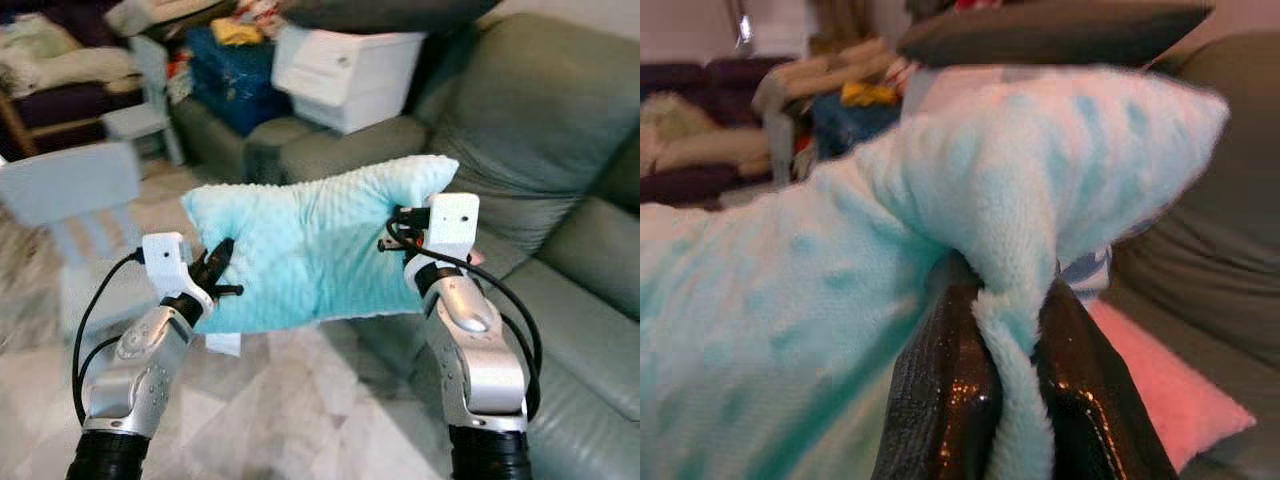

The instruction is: Move the pillow to the sofa

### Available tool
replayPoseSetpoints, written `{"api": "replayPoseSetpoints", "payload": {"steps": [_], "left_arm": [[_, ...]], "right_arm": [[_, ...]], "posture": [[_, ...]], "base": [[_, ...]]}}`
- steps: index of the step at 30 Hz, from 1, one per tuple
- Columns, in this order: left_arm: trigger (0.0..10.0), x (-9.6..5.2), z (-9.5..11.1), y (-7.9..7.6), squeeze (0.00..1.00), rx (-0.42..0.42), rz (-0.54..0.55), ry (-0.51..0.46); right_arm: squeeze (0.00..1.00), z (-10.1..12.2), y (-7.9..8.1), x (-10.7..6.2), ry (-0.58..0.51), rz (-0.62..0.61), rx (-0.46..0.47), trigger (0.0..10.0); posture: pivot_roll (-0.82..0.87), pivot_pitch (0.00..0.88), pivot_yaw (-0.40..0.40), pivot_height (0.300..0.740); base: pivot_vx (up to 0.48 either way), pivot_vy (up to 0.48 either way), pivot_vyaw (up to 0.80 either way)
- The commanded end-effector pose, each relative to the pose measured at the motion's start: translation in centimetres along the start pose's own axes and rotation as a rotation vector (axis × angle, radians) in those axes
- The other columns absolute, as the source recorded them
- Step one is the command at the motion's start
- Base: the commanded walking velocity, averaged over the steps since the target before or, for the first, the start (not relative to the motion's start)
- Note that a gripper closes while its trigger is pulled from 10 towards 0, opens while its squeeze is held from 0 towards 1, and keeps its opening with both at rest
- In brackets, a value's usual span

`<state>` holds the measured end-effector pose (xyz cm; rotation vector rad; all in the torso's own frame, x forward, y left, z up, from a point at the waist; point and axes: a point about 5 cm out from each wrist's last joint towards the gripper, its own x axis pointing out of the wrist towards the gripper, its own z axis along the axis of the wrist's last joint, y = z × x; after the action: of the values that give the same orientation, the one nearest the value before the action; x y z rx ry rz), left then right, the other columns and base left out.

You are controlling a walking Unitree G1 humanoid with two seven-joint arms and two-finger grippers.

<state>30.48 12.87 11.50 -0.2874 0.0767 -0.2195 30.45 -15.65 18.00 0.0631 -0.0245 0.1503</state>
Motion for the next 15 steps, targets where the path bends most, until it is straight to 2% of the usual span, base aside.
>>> {"api": "replayPoseSetpoints", "payload": {"steps": [1,11,15], "left_arm": [[10.0,0.03,0.69,0.22,0.00,0.003,0.004,-0.023],[10.0,-0.02,0.67,0.05,0.00,0.004,-0.013,-0.020],[10.0,-0.06,0.65,-0.12,0.00,-0.002,-0.027,-0.021]], "right_arm": [[0.00,0.61,0.80,0.11,-0.024,0.028,-0.005,10.0],[0.00,0.53,0.80,0.06,-0.021,0.026,-0.003,10.0],[0.00,0.55,0.82,0.08,-0.022,0.028,-0.004,10.0]], "posture": [[-0.10,0.000,0.017,0.740],[-0.10,0.000,0.016,0.740],[-0.10,0.000,0.016,0.740]], "base": [[0.326,0.000,-0.78],[0.337,0.000,-0.78],[0.480,0.000,-0.78]]}}
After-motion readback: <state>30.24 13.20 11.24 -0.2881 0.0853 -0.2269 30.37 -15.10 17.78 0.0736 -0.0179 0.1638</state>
